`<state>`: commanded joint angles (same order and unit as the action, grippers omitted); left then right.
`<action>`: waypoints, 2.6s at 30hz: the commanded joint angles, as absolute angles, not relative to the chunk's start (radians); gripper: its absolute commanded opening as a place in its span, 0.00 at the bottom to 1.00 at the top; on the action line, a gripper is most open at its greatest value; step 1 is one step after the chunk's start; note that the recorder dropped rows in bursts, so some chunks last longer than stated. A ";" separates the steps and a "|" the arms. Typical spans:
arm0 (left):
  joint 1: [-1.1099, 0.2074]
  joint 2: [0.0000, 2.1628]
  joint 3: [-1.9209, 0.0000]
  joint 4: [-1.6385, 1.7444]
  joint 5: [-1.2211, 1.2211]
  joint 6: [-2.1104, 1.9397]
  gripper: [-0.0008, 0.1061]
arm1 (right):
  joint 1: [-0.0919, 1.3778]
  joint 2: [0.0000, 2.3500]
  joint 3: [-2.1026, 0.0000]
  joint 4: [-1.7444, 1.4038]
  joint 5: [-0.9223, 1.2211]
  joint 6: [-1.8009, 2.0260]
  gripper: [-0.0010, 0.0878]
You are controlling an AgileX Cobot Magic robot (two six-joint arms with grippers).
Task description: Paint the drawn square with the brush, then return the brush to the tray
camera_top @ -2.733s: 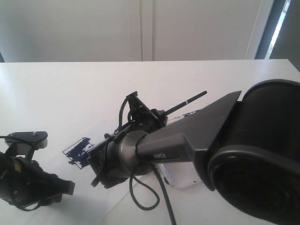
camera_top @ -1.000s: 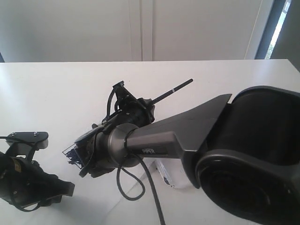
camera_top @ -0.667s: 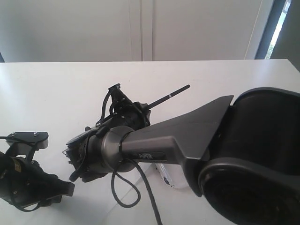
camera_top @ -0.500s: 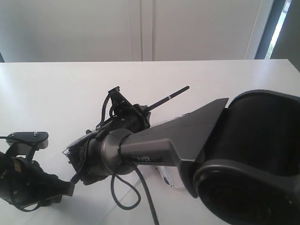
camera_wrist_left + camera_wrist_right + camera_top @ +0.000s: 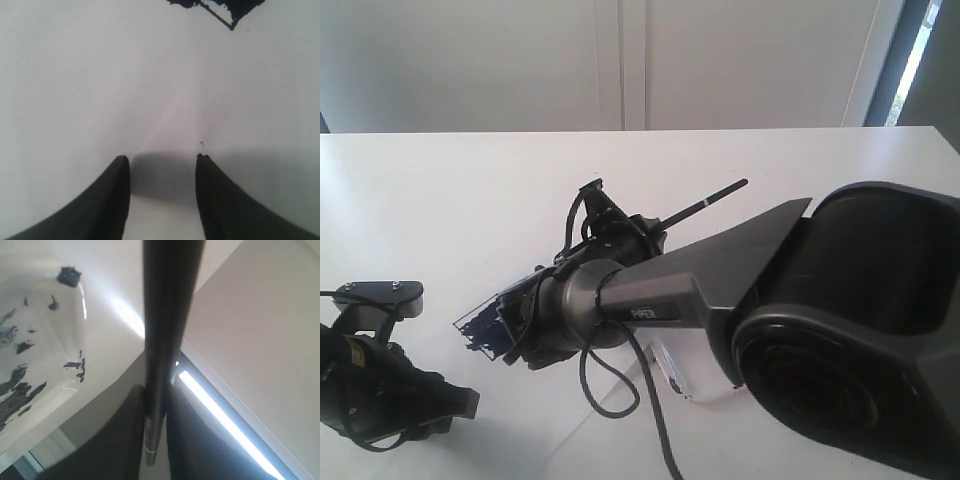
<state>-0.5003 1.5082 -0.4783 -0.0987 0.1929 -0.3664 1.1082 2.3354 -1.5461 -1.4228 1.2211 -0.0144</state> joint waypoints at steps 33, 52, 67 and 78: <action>-0.500 1.508 -0.478 -0.099 0.195 -0.366 0.46 | 1.133 2.381 -1.548 -1.495 1.221 0.000 0.01; -0.500 1.508 -0.478 -0.099 0.193 -0.365 0.46 | 1.176 2.319 -1.559 -1.465 1.221 0.052 0.01; -0.500 1.508 -0.478 -0.099 0.200 -0.365 0.46 | 1.157 2.432 -1.625 -1.498 1.221 0.022 0.01; -0.500 1.508 -0.478 -0.099 0.202 -0.362 0.46 | 1.113 2.422 -1.644 -1.481 1.221 0.033 0.01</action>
